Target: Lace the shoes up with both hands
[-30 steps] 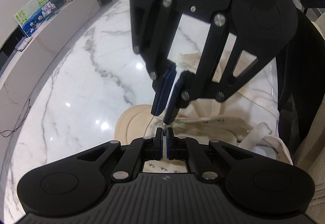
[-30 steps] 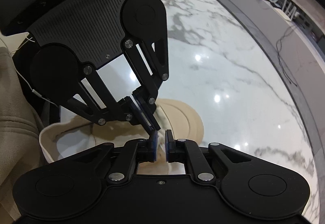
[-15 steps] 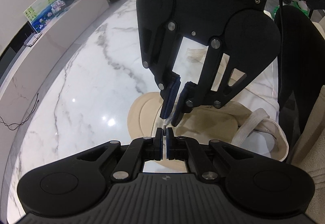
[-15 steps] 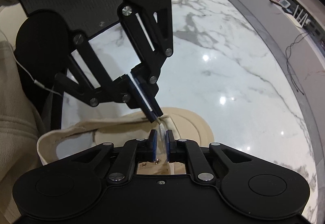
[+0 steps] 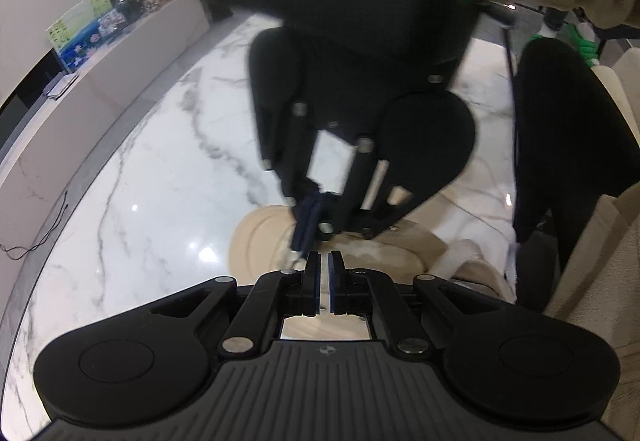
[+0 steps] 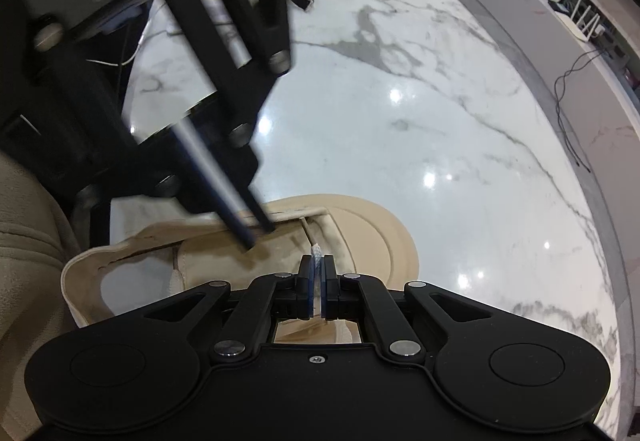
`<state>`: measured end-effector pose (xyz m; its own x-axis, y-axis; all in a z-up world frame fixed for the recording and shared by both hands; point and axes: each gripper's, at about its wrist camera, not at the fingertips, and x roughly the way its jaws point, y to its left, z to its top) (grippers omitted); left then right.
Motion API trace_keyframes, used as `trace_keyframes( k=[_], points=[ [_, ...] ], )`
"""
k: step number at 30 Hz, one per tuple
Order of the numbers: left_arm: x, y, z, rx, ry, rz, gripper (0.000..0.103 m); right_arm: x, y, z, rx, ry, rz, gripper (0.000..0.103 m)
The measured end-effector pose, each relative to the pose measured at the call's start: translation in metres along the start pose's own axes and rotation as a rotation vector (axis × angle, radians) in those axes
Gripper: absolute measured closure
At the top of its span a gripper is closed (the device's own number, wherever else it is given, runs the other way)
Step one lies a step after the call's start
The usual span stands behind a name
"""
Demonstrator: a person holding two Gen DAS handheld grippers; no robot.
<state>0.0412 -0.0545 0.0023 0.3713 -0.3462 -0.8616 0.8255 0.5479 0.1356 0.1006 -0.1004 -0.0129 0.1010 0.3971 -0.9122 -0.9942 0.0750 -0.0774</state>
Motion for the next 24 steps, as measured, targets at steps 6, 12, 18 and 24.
trace_keyframes(
  k=[6, 12, 18, 24],
  points=[
    [-0.001, 0.001, -0.014, -0.024, 0.033, 0.004, 0.099, 0.005, 0.003, 0.004, -0.015, 0.027, -0.007, 0.101],
    [-0.003, 0.008, -0.019, -0.036, 0.049, 0.022, 0.099, 0.013, 0.004, 0.011, -0.019, 0.055, -0.014, 0.101],
    [-0.005, 0.011, -0.021, -0.044, 0.047, 0.025, 0.099, 0.021, 0.003, 0.018, -0.008, 0.085, -0.03, 0.101],
    [-0.006, 0.013, -0.021, -0.045, 0.043, 0.023, 0.099, 0.02, 0.002, 0.019, -0.007, 0.083, -0.01, 0.101]
  ],
)
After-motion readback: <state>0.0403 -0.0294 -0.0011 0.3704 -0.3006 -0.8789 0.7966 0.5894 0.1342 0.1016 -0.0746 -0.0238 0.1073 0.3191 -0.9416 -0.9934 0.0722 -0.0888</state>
